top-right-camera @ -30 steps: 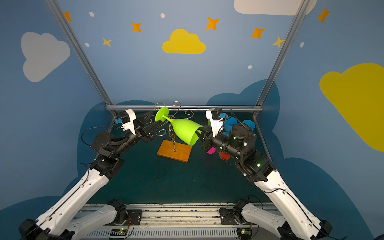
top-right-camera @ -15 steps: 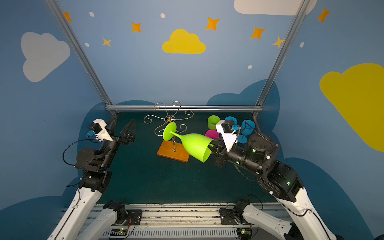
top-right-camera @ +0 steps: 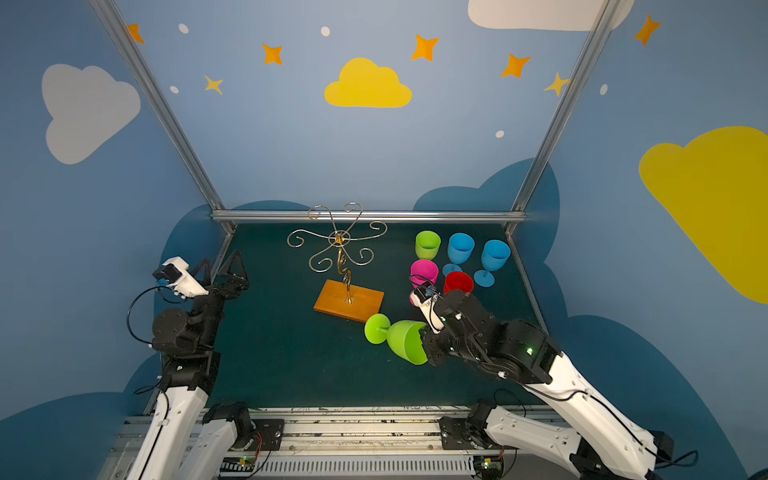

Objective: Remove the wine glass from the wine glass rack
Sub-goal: 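Lower the green glass upright onto the table with the right gripper while the left retracts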

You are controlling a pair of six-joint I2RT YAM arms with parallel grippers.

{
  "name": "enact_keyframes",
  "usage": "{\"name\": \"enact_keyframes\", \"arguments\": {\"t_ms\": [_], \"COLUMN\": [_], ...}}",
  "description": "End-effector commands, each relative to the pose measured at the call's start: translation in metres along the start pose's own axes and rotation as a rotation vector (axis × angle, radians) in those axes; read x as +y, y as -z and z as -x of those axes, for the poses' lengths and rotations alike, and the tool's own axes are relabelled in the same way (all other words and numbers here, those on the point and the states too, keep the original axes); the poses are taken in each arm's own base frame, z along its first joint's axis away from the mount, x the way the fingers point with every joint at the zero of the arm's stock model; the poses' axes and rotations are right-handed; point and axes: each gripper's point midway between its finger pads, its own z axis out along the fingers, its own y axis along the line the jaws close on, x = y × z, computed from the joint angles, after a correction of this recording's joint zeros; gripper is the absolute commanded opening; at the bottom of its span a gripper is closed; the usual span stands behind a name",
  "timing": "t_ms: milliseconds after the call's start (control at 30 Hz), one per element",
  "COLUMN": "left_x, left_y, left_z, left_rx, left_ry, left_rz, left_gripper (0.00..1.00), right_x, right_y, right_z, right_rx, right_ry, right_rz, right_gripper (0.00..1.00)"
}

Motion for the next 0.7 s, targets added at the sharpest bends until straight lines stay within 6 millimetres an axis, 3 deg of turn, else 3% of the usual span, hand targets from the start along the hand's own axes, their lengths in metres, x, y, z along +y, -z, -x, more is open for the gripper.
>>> {"name": "enact_keyframes", "arguments": {"t_ms": [0, 333, 667], "left_x": [-0.001, 0.0, 0.001], "left_y": [0.003, 0.006, 0.007], "left_z": [0.004, 0.005, 0.003], "left_rx": [-0.018, -0.022, -0.019], "left_ry": [0.018, 0.018, 0.015], "left_rz": [-0.007, -0.002, 0.006], "left_gripper": [0.99, 0.99, 0.99], "right_x": [-0.029, -0.05, -0.05], "right_y": [-0.017, -0.073, -0.118], "right_z": [-0.022, -0.011, -0.003], "right_rx": [0.122, 0.201, 0.276], "right_ry": [-0.057, -0.129, -0.147], "right_rz": [-0.18, -0.202, -0.159], "right_gripper": [0.0, 0.0, 0.13]}}
